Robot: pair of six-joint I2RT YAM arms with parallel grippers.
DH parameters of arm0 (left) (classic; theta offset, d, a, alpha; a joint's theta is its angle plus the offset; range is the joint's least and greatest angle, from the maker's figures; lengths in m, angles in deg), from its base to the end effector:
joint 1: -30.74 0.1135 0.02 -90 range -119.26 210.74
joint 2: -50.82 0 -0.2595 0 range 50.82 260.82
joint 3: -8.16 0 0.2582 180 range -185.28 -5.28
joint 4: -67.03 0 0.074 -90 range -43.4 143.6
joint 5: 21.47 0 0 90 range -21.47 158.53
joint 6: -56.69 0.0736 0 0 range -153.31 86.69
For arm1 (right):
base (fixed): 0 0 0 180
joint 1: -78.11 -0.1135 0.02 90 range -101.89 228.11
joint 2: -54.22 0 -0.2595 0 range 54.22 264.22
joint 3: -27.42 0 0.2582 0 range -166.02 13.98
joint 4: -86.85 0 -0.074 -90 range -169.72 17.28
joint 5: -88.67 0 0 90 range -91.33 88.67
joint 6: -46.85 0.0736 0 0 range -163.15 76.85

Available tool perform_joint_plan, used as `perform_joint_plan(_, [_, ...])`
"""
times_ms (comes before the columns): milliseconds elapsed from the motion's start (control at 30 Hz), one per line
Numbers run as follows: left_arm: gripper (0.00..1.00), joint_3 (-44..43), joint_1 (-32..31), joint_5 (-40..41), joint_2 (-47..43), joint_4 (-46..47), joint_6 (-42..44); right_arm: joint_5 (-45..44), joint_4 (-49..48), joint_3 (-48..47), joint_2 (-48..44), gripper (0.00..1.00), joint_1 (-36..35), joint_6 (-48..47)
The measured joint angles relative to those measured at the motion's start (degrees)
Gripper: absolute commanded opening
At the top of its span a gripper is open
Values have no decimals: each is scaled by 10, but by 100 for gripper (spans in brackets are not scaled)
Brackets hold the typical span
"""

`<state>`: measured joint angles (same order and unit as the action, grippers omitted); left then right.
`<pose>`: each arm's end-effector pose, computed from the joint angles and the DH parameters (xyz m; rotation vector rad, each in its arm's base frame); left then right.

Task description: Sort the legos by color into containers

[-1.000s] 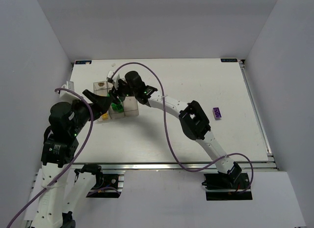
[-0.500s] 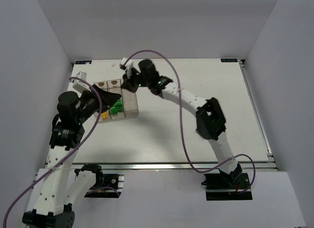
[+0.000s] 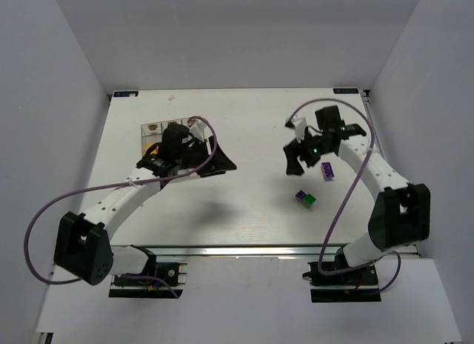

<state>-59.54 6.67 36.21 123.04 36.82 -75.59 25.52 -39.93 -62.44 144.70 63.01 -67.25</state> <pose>0.2671 -0.1624 0.2627 -0.0197 2.3579 -1.2333 0.3416 0.1266 0.2574 -0.9945 2.2279 0.5165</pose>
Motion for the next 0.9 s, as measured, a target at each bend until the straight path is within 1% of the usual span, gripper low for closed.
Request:
perform_joint_plan(133, [76,-1,-38,17,45,16,-2,-41,61,139,-97,89,-4,-62])
perform_joint_plan(167, [76,-1,-42,24,51,19,-2,-52,70,161,-120,89,-6,-70])
perform_joint_plan(200, [79,-1,-45,31,54,21,-2,-65,76,177,-141,89,-8,-78])
perform_joint_plan(267, [80,-1,-49,42,53,24,-3,-88,79,197,-164,88,-10,-87])
perform_joint_plan(433, [81,-1,-54,61,49,35,-4,-136,67,240,-165,86,-10,-103])
perform_joint_plan(500, [81,3,-56,65,45,37,-4,-150,64,256,-161,83,-10,-109])
perform_joint_plan(533, [81,5,-56,68,43,37,-4,-155,62,260,-157,81,-10,-111])
perform_joint_plan(700, [81,25,-57,82,18,39,-11,-171,30,267,-117,77,-10,-112])
perform_joint_plan(800, [81,43,-57,92,-7,38,-17,-175,11,267,-104,73,-10,-112])
perform_joint_plan(833, [81,50,-57,95,-16,38,-18,-175,6,267,-100,69,-10,-112])
perform_joint_plan(900, [82,60,-57,101,-35,35,-22,-175,0,267,-91,65,-10,-112])
